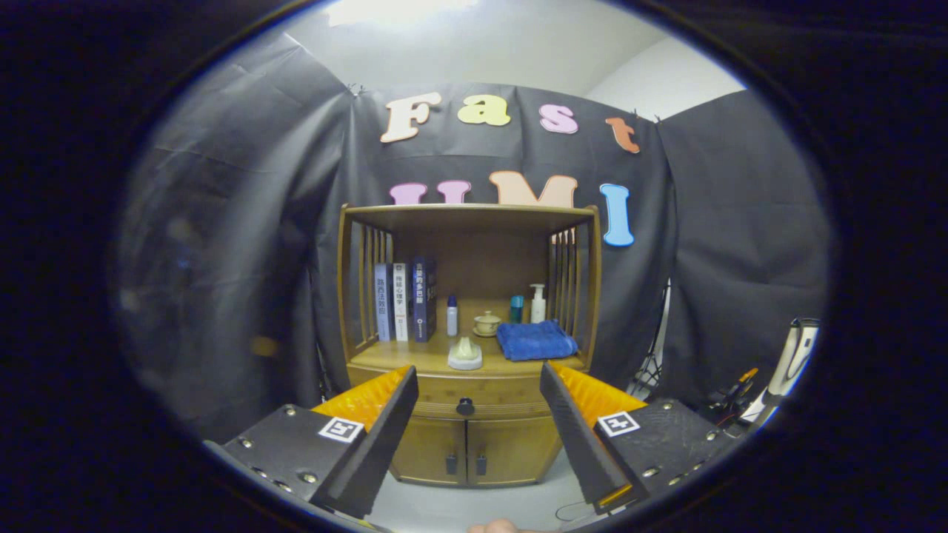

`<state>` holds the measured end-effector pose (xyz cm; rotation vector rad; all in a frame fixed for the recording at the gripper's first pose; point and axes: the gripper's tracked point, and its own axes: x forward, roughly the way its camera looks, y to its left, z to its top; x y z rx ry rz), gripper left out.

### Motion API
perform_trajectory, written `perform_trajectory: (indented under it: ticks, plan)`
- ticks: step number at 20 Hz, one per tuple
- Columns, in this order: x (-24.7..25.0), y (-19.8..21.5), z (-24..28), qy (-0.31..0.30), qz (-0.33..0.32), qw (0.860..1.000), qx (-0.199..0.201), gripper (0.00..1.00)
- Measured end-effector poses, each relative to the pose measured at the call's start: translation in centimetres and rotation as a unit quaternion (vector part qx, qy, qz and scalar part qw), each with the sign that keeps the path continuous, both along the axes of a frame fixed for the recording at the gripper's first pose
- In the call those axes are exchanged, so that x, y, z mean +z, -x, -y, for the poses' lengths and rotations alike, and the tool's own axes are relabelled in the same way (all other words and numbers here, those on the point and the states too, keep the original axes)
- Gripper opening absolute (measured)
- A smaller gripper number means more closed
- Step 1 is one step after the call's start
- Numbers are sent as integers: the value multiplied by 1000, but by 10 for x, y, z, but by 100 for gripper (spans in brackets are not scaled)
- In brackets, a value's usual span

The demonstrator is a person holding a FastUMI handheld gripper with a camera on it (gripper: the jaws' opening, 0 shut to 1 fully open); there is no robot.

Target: Pull open the drawer, take out the items inside it, and place them on the countertop above the cabinet.

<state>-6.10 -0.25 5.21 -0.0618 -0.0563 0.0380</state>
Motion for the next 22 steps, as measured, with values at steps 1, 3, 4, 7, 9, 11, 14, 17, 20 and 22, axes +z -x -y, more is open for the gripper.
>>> perform_trajectory:
  ticks: [1, 3, 4, 7, 9, 11, 14, 17, 20, 22]
  plan:
    - [4, -1, 3, -1, 3, 1000, -2, 99]
    - [-1, 0, 8, 1, -2, 1000, -10, 99]
    - [-4, -1, 7, 0, -8, 1000, -10, 99]
    - [-5, -3, 9, -2, -10, 1000, -12, 99]
    - [-3, -4, 11, 7, -5, 1000, -16, 99]
    - [-6, -4, 10, 9, -7, 1000, -16, 99]
    - [-8, -6, 17, 5, -10, 1000, -24, 99]
    - [-10, -7, 18, -5, -12, 1000, -26, 99]
    - [-13, -8, 21, -4, -16, 999, -29, 99]
    - [-14, -9, 19, -4, -19, 999, -28, 99]
